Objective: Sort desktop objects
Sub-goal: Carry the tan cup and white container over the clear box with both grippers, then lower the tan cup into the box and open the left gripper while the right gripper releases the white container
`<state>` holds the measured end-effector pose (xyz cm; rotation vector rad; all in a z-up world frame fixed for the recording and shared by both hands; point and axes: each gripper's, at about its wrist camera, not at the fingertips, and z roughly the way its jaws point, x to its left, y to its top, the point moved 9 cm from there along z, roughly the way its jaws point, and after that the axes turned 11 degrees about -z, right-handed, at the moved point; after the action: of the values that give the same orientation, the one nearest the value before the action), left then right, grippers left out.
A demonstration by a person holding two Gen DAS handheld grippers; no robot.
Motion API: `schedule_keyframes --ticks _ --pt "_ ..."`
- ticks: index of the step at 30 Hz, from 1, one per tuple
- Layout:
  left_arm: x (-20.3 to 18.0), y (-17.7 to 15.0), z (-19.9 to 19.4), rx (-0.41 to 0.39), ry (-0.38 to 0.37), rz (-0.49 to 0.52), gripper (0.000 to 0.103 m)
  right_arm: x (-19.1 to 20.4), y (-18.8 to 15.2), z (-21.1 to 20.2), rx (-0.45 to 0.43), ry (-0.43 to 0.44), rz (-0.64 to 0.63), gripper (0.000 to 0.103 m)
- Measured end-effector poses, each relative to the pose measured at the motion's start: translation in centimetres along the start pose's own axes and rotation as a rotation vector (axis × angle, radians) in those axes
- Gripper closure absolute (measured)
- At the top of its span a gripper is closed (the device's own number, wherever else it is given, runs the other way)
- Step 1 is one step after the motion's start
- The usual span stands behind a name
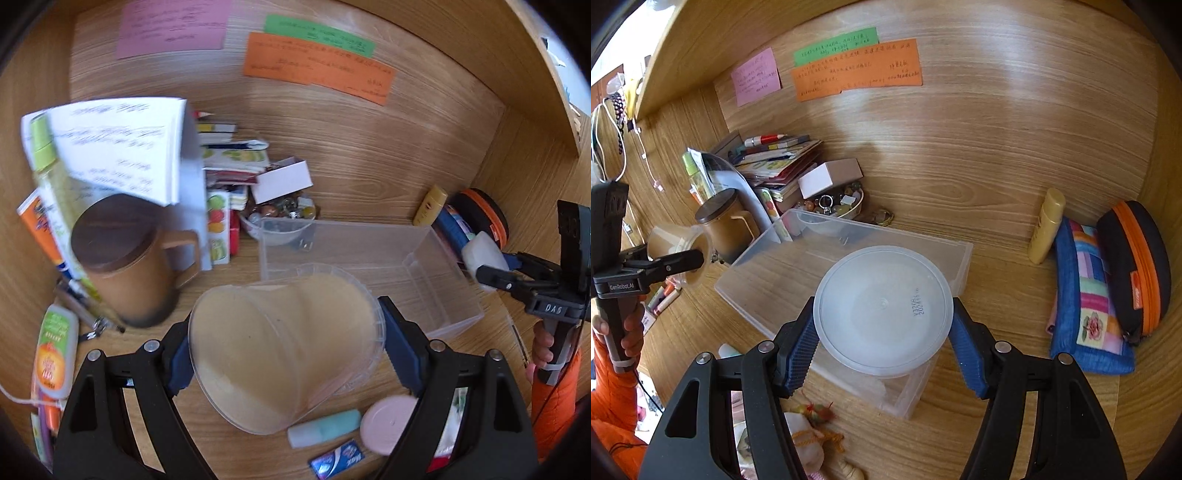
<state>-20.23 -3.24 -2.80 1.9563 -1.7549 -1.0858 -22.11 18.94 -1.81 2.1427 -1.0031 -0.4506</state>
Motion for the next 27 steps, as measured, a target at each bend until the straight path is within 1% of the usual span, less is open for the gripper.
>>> schedule_keyframes --ticks 4,10,21,27 --pt "-1.2 1.1 1.9 0.009 -0.003 0.019 0.017 0.1 0.4 1.4 0.018 0.003 -0.012 0.04" --pt "-2.7 2.1 5.0 0.051 -0.007 0.044 0.017 0.6 0.5 3.8 0.06 0.022 -0.036 0.04" --pt "-3.0 1.7 8.7 0.133 0.01 0.071 0.017 2.1 0.2 8.4 0.163 0.053 -0.103 0.04" --pt "-3.1 1.0 10.2 0.171 0.035 0.104 0.017 2.1 -0.1 9.7 0.203 0.053 -0.133 0.04"
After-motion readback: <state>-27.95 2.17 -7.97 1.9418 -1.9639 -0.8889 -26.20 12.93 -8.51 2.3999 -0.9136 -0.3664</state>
